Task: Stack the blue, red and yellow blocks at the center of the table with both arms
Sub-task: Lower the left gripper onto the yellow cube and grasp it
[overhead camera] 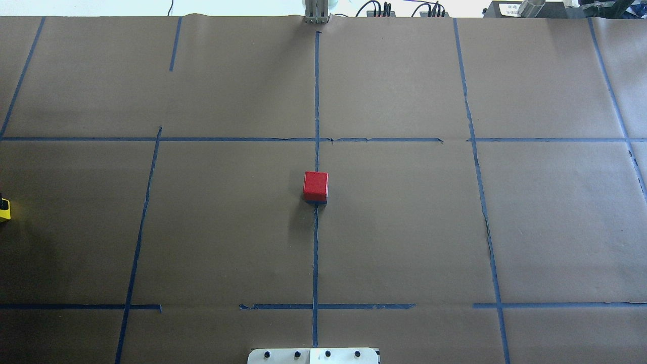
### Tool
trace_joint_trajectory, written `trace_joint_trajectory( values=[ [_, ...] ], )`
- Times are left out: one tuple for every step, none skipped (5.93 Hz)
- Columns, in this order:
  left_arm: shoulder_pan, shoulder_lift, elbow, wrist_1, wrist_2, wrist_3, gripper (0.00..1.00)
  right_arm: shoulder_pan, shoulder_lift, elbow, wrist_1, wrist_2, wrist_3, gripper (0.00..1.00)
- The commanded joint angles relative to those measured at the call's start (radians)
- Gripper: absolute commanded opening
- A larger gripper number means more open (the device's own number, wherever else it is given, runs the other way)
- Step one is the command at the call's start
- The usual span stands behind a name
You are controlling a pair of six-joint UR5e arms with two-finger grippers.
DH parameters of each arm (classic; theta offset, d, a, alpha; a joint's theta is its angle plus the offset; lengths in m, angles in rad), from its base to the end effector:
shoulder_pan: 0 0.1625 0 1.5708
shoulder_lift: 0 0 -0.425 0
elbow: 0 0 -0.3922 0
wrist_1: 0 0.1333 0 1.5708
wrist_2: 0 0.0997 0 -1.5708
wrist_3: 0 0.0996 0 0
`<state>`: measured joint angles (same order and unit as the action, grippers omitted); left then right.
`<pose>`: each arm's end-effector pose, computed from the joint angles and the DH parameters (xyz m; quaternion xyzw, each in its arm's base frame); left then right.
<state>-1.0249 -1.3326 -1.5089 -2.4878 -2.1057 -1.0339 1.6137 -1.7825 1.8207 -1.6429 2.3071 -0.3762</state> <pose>0.1399 -0.3892 0.7037 0.0273 0.3852 -0.1441 0.9111 0.0835 -0.3965 0.6402 0.0594 -0.3553 -0.1487 0.9209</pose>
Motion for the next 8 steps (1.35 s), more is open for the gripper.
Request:
trace_joint_trajectory(
  values=[
    [0.002,0.0,0.007,0.004,0.006,-0.002,0.51,0.0,-0.002,-0.001,0.0,0.0,-0.001,1.0],
    [0.002,-0.002,0.01,0.007,0.003,0.001,0.05,0.0,-0.002,-0.001,0.0,0.0,-0.001,1.0],
    [0.003,-0.005,-0.003,0.01,0.003,0.002,0.0,0.0,0.0,-0.001,0.0,0.0,-0.001,1.0],
    [0.012,-0.01,-0.049,0.027,0.0,0.003,0.0,0.0,0.0,-0.001,0.0,0.0,-0.001,1.0],
    [0.04,-0.013,-0.157,0.111,0.0,0.012,0.0,0.0,0.0,-0.001,0.0,0.0,-0.001,1.0],
    [0.086,-0.04,-0.319,0.233,0.009,0.029,0.0,0.0,-0.002,-0.001,0.0,0.0,-0.001,1.0],
    [0.138,-0.113,-0.426,0.338,0.013,0.031,0.0,0.0,-0.002,-0.001,0.0,0.0,0.0,1.0],
    [0.155,-0.275,-0.46,0.462,0.013,0.031,0.0,0.0,-0.002,-0.001,0.0,0.0,0.0,1.0]
  ],
)
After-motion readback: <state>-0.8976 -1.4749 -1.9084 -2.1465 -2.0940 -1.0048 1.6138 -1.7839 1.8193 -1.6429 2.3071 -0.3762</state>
